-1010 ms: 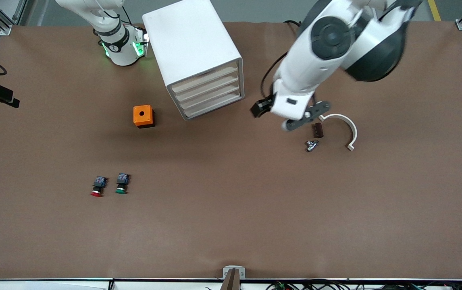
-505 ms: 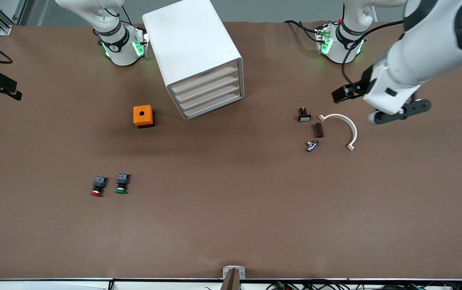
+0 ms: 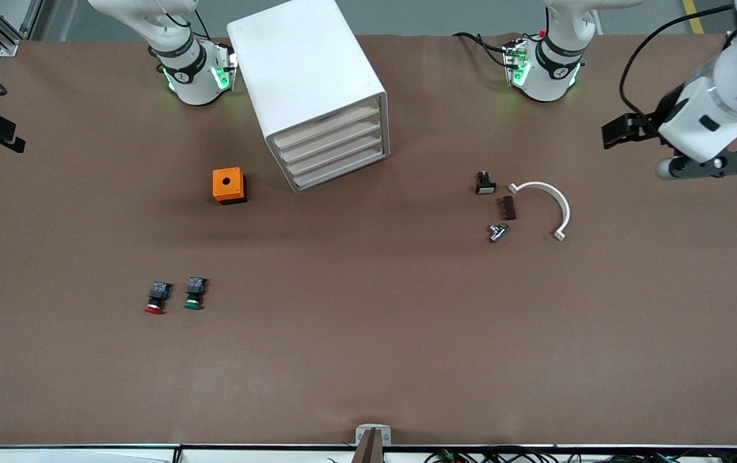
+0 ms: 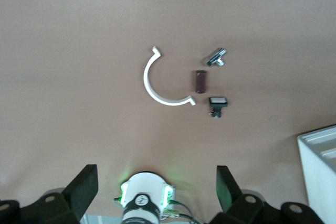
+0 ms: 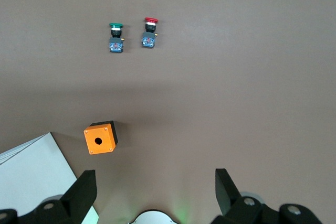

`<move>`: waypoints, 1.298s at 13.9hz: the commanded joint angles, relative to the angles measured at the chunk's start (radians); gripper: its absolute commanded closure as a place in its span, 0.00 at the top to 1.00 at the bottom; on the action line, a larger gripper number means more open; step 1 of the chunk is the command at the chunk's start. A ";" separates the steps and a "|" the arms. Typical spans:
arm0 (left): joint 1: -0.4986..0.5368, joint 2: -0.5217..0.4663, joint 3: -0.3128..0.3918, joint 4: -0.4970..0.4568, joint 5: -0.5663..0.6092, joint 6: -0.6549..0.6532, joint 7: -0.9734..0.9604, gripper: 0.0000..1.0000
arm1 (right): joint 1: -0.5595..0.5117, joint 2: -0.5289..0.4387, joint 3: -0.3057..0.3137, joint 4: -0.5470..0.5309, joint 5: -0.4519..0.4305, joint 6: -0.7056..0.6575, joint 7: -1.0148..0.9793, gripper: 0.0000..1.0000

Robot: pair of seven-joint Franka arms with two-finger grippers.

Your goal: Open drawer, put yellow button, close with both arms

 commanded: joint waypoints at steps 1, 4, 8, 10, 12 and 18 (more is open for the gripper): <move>-0.011 -0.119 0.074 -0.169 0.018 0.087 0.115 0.99 | -0.010 -0.034 0.005 -0.035 0.015 0.001 0.001 1.00; -0.025 -0.310 0.143 -0.445 0.018 0.325 0.171 0.99 | -0.012 -0.040 0.003 -0.035 0.034 -0.003 0.000 1.00; -0.045 -0.293 0.149 -0.364 0.017 0.397 0.171 1.00 | -0.010 -0.045 0.005 -0.039 0.034 -0.003 -0.002 1.00; -0.048 -0.253 0.148 -0.282 0.017 0.394 0.157 0.99 | -0.007 -0.048 0.006 -0.042 0.032 0.000 -0.002 1.00; -0.046 -0.234 0.138 -0.237 0.017 0.346 0.156 0.99 | -0.007 -0.048 0.008 -0.039 0.031 0.004 -0.003 1.00; -0.035 -0.237 0.135 -0.237 0.003 0.249 0.157 1.00 | -0.003 -0.045 0.011 -0.033 0.015 0.007 -0.003 1.00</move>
